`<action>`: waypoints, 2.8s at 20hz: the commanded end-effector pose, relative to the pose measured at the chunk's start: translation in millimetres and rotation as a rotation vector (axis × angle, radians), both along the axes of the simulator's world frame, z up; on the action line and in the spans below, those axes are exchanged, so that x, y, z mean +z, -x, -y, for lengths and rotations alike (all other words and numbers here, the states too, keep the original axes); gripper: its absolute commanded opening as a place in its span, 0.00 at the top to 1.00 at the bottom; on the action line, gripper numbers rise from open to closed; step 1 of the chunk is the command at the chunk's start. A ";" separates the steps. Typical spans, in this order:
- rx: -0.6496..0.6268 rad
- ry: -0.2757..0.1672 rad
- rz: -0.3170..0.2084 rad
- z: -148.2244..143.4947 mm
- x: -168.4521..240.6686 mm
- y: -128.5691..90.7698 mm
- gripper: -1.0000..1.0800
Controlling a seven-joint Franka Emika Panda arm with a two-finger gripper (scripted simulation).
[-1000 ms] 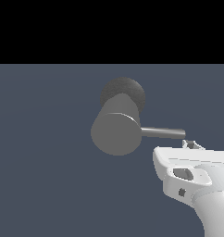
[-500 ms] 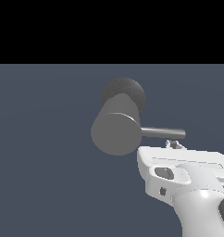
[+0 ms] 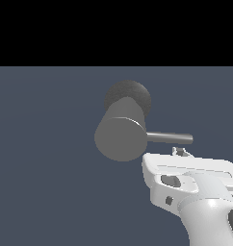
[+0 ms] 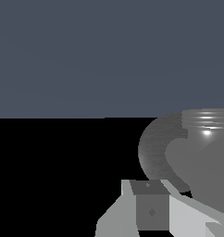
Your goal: Turn on the faucet by rotating a designated handle.
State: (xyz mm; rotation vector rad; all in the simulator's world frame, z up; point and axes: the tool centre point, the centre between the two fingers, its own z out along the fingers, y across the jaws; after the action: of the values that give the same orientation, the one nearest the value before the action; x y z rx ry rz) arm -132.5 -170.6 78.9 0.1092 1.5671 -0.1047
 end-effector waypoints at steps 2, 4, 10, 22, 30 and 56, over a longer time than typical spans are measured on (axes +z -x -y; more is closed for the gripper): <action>0.000 0.000 0.000 1.2 10.7 0.3 1.00; 0.000 0.000 0.000 1.9 17.7 0.4 1.00; 0.000 0.000 -0.001 3.8 38.0 0.7 1.00; -0.012 -0.002 -0.032 10.9 49.6 2.3 1.00; -0.007 -0.001 -0.020 1.3 79.3 0.5 1.00; -0.010 -0.006 -0.027 -27.4 134.6 -2.2 1.00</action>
State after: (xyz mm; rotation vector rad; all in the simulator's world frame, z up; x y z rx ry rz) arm -136.9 -161.5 189.2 0.1505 1.6410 -0.1301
